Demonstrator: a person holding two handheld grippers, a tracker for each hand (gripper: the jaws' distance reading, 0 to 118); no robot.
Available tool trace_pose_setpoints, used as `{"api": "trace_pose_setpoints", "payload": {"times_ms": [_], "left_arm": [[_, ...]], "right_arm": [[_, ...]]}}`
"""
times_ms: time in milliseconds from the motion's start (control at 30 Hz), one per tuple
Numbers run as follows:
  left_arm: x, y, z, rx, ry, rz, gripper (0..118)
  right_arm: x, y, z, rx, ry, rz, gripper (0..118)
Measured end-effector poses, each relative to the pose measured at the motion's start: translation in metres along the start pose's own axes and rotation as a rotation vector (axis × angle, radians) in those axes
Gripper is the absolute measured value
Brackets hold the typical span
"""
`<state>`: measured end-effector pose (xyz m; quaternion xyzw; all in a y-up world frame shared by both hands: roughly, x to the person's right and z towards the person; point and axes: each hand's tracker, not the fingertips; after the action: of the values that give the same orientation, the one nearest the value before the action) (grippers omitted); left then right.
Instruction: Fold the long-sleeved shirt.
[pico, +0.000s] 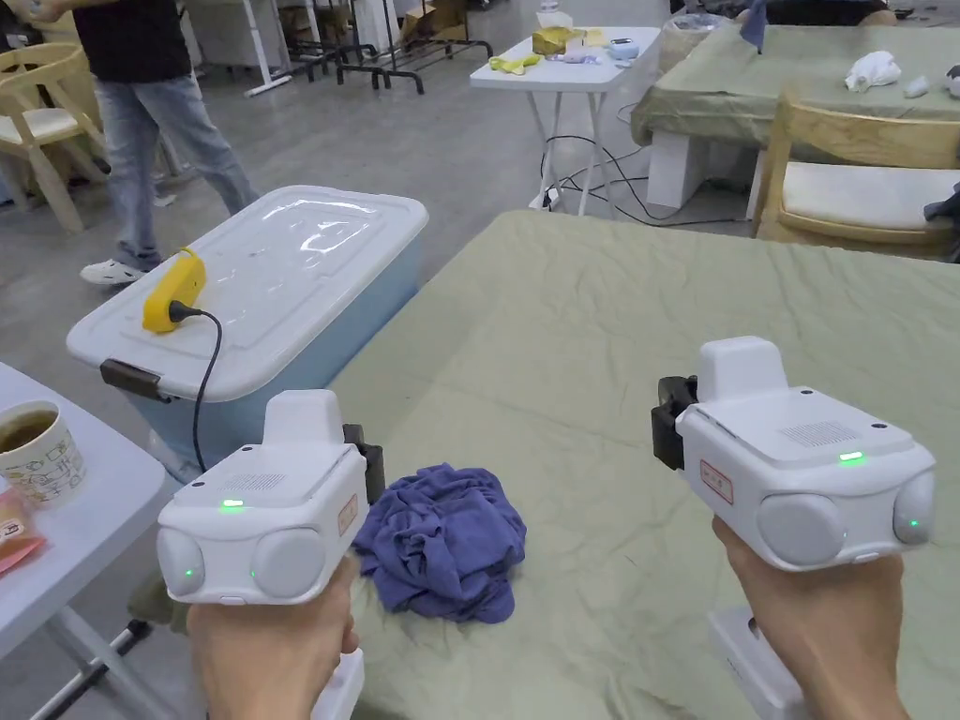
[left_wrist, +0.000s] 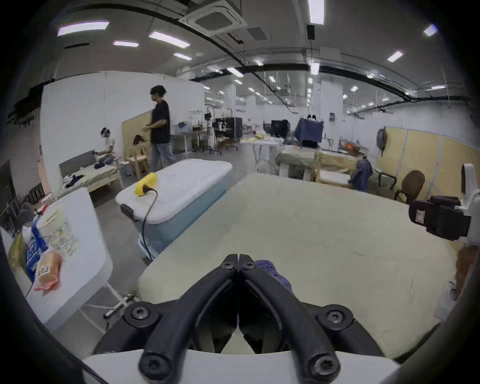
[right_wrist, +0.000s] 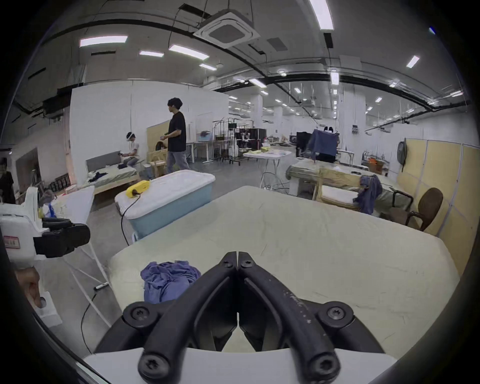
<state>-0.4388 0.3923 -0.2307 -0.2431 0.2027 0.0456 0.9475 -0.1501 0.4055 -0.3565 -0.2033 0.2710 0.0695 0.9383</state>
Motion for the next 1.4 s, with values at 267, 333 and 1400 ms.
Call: {"api": "trace_pose_setpoints", "payload": {"times_ms": [267, 333, 1400], "left_arm": [[0.004, 0.000, -0.091, -0.307, -0.205, -0.073, 0], [0.007, -0.006, -0.113, -0.406, -0.251, -0.061, 0], [0.016, -0.097, -0.234, -0.693, -0.190, -0.056, 15]], "right_arm": [[0.007, -0.030, -0.046, -0.128, 0.016, 0.005, 2], [0.008, -0.041, -0.058, -0.160, 0.020, 0.011, 2], [0.012, -0.085, -0.107, -0.338, 0.039, -0.011, 2]]}}
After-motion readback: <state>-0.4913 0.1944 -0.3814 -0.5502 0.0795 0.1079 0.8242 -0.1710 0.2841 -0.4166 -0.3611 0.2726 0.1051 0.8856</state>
